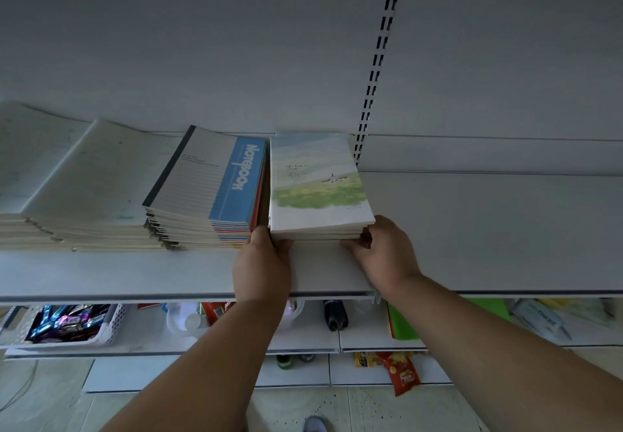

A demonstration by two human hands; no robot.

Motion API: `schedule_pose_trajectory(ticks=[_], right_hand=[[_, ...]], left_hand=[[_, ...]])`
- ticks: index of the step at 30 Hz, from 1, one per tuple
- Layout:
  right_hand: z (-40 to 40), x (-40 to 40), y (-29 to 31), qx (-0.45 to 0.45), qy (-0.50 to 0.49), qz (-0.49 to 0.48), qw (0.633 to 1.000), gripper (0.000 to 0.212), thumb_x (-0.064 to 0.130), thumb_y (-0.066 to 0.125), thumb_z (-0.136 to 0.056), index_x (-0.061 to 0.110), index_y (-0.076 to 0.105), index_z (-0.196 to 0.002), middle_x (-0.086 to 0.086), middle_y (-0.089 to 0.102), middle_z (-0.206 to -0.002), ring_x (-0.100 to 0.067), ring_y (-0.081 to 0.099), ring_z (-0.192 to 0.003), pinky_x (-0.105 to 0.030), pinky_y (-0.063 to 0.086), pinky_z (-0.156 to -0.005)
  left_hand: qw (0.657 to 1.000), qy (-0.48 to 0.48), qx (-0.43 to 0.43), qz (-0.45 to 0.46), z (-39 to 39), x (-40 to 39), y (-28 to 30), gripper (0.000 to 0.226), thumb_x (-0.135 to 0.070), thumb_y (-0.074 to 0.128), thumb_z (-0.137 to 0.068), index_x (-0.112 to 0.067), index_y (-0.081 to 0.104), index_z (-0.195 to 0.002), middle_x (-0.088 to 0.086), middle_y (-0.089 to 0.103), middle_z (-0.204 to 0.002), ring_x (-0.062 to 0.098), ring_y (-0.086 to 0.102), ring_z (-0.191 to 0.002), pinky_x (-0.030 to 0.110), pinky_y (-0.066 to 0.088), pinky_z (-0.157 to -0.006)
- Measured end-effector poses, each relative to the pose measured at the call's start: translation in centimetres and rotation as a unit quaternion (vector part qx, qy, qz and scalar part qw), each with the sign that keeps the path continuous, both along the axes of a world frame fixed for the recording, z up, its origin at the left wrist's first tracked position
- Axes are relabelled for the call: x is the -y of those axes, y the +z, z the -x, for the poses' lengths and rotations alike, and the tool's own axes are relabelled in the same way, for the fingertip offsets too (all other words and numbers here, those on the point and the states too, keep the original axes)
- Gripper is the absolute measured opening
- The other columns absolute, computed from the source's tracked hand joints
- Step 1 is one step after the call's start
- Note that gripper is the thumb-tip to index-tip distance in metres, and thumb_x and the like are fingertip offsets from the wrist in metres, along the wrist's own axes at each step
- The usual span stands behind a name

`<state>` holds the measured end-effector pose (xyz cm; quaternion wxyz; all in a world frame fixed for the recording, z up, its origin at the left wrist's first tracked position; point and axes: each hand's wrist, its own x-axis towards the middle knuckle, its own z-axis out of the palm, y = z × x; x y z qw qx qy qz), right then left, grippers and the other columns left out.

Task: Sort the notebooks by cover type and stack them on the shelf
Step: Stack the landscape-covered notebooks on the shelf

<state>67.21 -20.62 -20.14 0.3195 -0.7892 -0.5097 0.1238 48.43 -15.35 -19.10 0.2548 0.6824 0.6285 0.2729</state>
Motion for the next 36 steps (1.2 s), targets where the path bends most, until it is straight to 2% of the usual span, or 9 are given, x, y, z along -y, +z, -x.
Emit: schedule_pose_trajectory(ticks=[12, 15, 18, 22, 25, 28, 30, 32, 36], right_hand=[[-0.1, -0.6, 0.8, -0.01, 0.006, 0.021, 1.0, 0.039, 0.033, 0.08, -0.08, 0.006, 0.066, -0.106, -0.008, 0.064, -0.103, -0.024, 0.062, -0.095, -0.029, 0.049, -0.078], [-0.3, -0.5, 1.2, -0.028, 0.018, 0.039, 0.999, 0.042, 0.036, 0.083, -0.076, 0.008, 0.066, -0.103, -0.006, 0.064, -0.101, -0.023, 0.063, -0.093, -0.03, 0.051, -0.078], [-0.4, 0.5, 2.2, -0.122, 0.028, 0.022, 0.992, 0.057, 0.058, 0.08, -0.066, 0.023, 0.062, -0.108, 0.007, 0.068, -0.104, -0.012, 0.065, -0.095, -0.029, 0.053, -0.079], [0.2, 0.2, 4.1, -0.22, 0.073, -0.025, 0.973, 0.06, 0.064, 0.062, -0.082, 0.037, 0.046, -0.133, 0.022, 0.062, -0.121, -0.002, 0.059, -0.115, -0.01, 0.045, -0.087], [0.4, -0.6, 4.0, -0.199, 0.08, -0.002, 0.977, 0.089, 0.075, 0.057, -0.079, 0.034, 0.027, -0.152, 0.01, 0.047, -0.149, -0.011, 0.047, -0.133, -0.035, 0.042, -0.108], [0.6, -0.3, 3.6, -0.2, 0.062, 0.0, 0.978, 0.096, 0.081, 0.054, -0.075, 0.035, 0.023, -0.154, 0.01, 0.043, -0.153, -0.013, 0.044, -0.137, -0.04, 0.039, -0.112], [0.9, -0.1, 3.8, -0.213, 0.063, -0.014, 0.975, 0.094, 0.076, 0.056, -0.078, 0.035, 0.021, -0.155, 0.011, 0.041, -0.154, -0.011, 0.041, -0.139, -0.032, 0.036, -0.11], [0.9, -0.4, 4.3, -0.22, 0.065, -0.025, 0.973, 0.099, 0.067, 0.059, -0.077, 0.032, 0.013, -0.158, 0.011, 0.028, -0.16, -0.008, 0.031, -0.143, -0.027, 0.03, -0.109], [0.8, -1.1, 4.8, -0.133, 0.092, -0.013, 0.987, 0.113, 0.058, 0.072, -0.076, 0.025, 0.003, -0.159, 0.017, 0.01, -0.162, 0.008, 0.013, -0.137, -0.015, 0.017, -0.11]], left_hand=[[0.997, -0.019, -0.076, 0.023, -0.4, -0.5, 0.5, 0.024, -0.016, 0.047, -0.101, -0.004, 0.056, -0.12, 0.019, 0.066, -0.112, 0.04, 0.061, -0.101, 0.037, 0.04, -0.073], [0.998, -0.011, -0.052, 0.042, -0.4, -0.3, 1.1, 0.023, -0.016, 0.048, -0.101, -0.005, 0.056, -0.119, 0.017, 0.066, -0.112, 0.038, 0.061, -0.102, 0.033, 0.036, -0.071], [0.997, -0.038, -0.01, 0.06, -0.2, 0.5, 1.8, 0.033, -0.017, 0.057, -0.097, -0.009, 0.051, -0.128, 0.012, 0.065, -0.12, 0.032, 0.061, -0.108, 0.03, 0.04, -0.076], [0.99, -0.081, 0.101, 0.058, 0.8, 0.6, 2.4, 0.054, -0.037, 0.056, -0.098, -0.026, 0.036, -0.147, -0.006, 0.059, -0.136, 0.02, 0.056, -0.123, 0.036, 0.049, -0.097], [0.994, -0.066, 0.077, 0.043, 0.8, 0.1, 3.1, 0.025, -0.037, 0.041, -0.105, -0.019, 0.055, -0.116, -0.01, 0.061, -0.095, 0.024, 0.062, -0.101, 0.028, 0.041, -0.068], [0.996, -0.046, 0.077, 0.027, 0.5, 0.0, 3.9, 0.021, -0.032, 0.037, -0.107, -0.021, 0.053, -0.102, -0.014, 0.054, -0.079, 0.028, 0.061, -0.091, 0.028, 0.034, -0.058], [0.991, -0.045, 0.108, 0.059, 0.5, 0.0, 3.6, 0.027, -0.031, 0.04, -0.105, -0.02, 0.052, -0.126, -0.008, 0.064, -0.102, 0.024, 0.061, -0.107, 0.031, 0.046, -0.073], [0.971, -0.048, 0.205, 0.109, 0.8, 0.1, 3.9, 0.049, -0.029, 0.045, -0.104, -0.032, 0.032, -0.151, -0.012, 0.058, -0.131, 0.015, 0.053, -0.124, 0.035, 0.045, -0.101], [0.94, -0.058, 0.3, 0.152, 0.6, -1.6, 6.2, 0.05, -0.034, 0.046, -0.103, -0.036, 0.033, -0.152, -0.011, 0.049, -0.143, 0.016, 0.048, -0.133, 0.044, 0.038, -0.114]])
